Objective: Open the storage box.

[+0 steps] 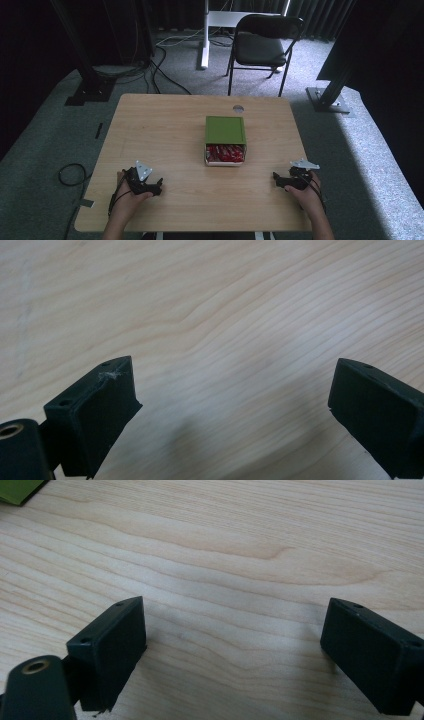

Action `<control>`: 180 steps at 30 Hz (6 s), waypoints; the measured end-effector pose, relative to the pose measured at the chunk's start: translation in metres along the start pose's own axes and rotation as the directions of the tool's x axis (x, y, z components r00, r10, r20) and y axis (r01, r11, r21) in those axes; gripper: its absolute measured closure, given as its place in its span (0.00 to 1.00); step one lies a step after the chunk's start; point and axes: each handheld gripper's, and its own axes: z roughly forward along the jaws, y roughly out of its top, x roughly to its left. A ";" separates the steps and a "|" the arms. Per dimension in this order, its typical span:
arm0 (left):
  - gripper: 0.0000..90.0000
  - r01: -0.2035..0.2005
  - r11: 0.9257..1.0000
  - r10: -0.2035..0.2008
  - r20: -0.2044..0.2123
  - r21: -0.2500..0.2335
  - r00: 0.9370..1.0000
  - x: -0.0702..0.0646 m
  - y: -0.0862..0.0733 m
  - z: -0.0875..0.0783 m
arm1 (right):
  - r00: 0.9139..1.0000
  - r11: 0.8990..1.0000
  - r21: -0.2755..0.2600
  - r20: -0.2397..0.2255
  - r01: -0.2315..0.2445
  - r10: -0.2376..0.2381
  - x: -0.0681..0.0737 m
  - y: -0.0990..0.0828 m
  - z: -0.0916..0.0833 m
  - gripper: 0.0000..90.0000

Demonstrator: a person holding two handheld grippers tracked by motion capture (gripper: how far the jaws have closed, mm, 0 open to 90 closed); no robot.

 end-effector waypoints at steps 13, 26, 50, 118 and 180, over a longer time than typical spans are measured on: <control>0.07 -0.098 0.994 0.102 0.078 -0.046 0.992 -0.033 0.031 0.002 | 1.000 1.000 0.000 0.000 0.000 0.000 0.000 0.000 0.000 0.12; 0.07 -0.217 0.972 0.227 0.117 -0.088 0.967 -0.064 0.056 0.000 | 1.000 1.000 0.000 0.000 0.000 0.000 0.000 0.000 0.000 0.12; 0.08 -0.403 0.894 0.440 0.214 -0.198 0.872 -0.129 0.090 0.009 | 1.000 1.000 0.000 0.000 -0.002 0.002 0.000 0.000 0.000 0.12; 0.80 -0.889 0.439 0.886 -0.100 -0.131 0.452 -0.169 0.113 0.058 | 1.000 1.000 0.001 0.000 -0.002 0.002 0.000 0.000 0.000 0.12; 0.83 -0.905 0.419 0.906 -0.033 -0.076 0.422 -0.189 0.097 0.023 | 1.000 1.000 0.001 0.000 -0.003 0.003 0.000 0.000 0.000 0.12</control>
